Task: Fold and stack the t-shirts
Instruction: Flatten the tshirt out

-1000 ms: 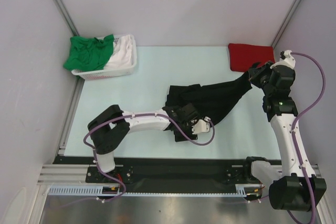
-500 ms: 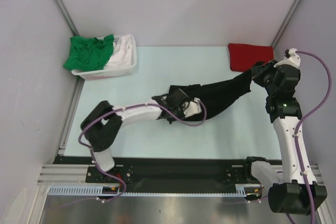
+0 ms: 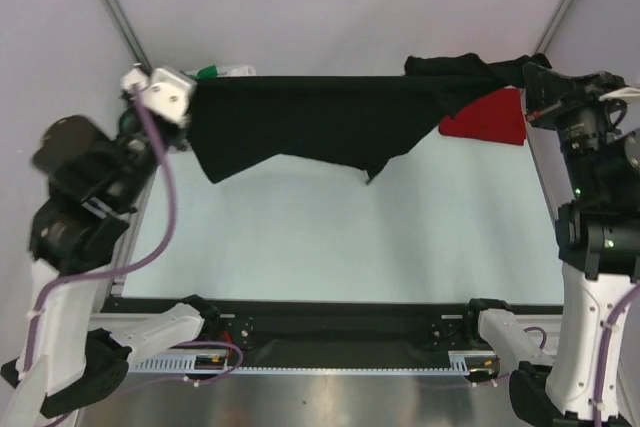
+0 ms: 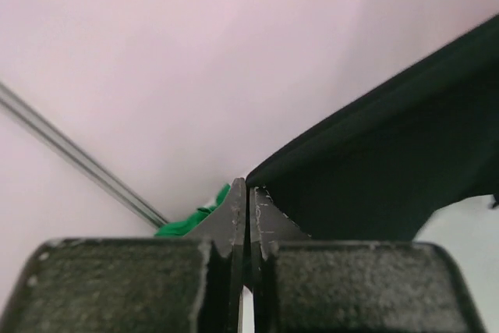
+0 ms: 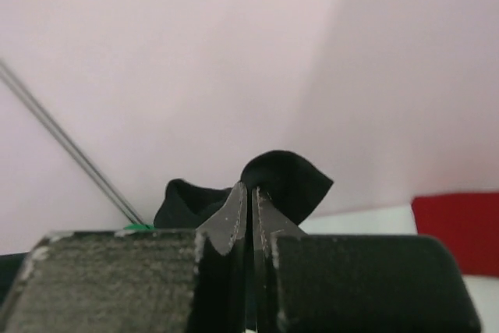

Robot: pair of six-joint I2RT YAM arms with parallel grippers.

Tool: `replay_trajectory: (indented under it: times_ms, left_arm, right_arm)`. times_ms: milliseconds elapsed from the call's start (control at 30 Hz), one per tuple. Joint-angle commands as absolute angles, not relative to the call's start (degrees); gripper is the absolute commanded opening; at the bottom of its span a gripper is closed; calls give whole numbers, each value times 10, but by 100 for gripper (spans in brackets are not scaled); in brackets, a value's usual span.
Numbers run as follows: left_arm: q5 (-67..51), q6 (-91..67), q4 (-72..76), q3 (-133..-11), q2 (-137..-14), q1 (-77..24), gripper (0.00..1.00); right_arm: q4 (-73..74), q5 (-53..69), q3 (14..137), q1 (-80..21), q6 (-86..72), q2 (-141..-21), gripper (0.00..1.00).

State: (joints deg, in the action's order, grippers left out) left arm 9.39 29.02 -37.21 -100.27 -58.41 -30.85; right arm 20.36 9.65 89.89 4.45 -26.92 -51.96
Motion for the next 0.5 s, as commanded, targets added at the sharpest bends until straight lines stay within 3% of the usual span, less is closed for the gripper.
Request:
replay_trajectory:
  times_ms: [0,200,467]
  left_arm:
    - [165,313,-473,-1059,-592,-303,0]
    - [178,325,-498,-1142,-583,-303,0]
    - [171,356,-400,-1025,-636,-274,0]
  right_arm:
    - [231,102,956,48,-262,-494,0]
    - [242,95,958,48,-268,-453,0]
    - [159,132,850,48,-316,-546,0]
